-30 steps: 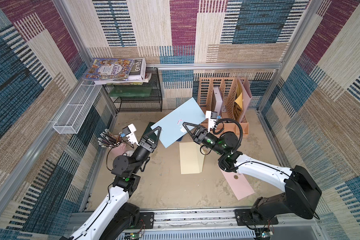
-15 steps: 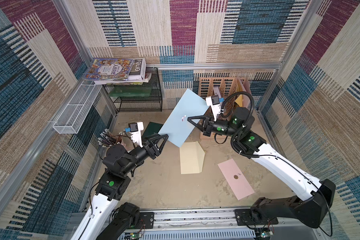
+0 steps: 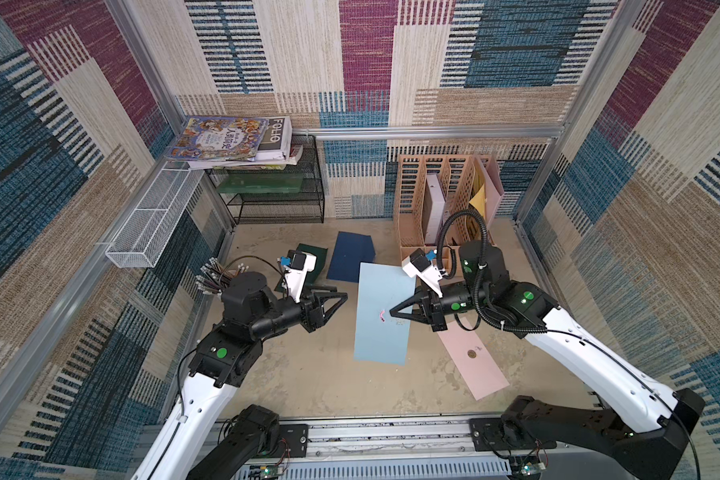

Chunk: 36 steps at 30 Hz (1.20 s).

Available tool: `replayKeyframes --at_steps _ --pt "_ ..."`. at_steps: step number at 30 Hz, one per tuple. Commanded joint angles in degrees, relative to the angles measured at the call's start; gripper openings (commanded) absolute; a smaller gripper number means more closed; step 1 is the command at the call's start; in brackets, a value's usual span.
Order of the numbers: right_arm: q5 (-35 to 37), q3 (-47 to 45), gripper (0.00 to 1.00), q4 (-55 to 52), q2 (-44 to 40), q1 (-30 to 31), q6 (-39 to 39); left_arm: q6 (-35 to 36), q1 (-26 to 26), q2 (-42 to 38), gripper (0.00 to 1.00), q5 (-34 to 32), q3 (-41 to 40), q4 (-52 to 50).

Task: Open the envelope
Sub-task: Pick up the envelope from the center of the board.

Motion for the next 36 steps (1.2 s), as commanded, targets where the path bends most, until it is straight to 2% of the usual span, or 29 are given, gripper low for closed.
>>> replayKeyframes --at_steps 1,6,13,16,19,26,32,34,36 --pt "-1.3 0.4 0.0 -0.9 1.0 1.2 -3.2 -1.4 0.0 1.8 0.45 12.1 0.0 4.8" --pt "-0.4 2.1 0.0 -1.9 2.5 2.1 -4.4 -2.1 0.0 2.6 0.45 14.3 0.7 5.1" --pt "0.5 2.1 0.0 -2.4 0.2 0.0 -5.0 -1.2 0.6 0.4 0.57 12.3 0.3 3.0" --pt "2.5 1.4 0.0 -3.0 -1.6 -1.3 -4.6 -2.9 1.0 -0.3 0.58 13.4 -0.6 5.4" --pt "1.6 -0.4 0.0 -0.6 -2.8 -1.6 -3.5 -4.6 0.9 0.0 0.58 15.3 -1.1 8.0" --pt "-1.9 0.4 0.0 3.2 1.1 0.1 -2.7 -6.4 1.0 1.3 0.57 17.0 -1.5 10.7" --pt "-3.3 3.4 0.0 4.1 4.6 1.6 -2.9 -6.9 1.0 1.7 0.52 17.4 -1.9 11.3" --pt "-3.4 3.5 0.0 4.5 5.4 2.1 -2.9 -6.9 1.0 1.9 0.44 17.7 -1.9 11.5" --pt "-3.6 3.9 0.0 4.5 6.2 2.5 -3.0 -7.0 0.9 1.9 0.27 18.0 -2.0 11.9"
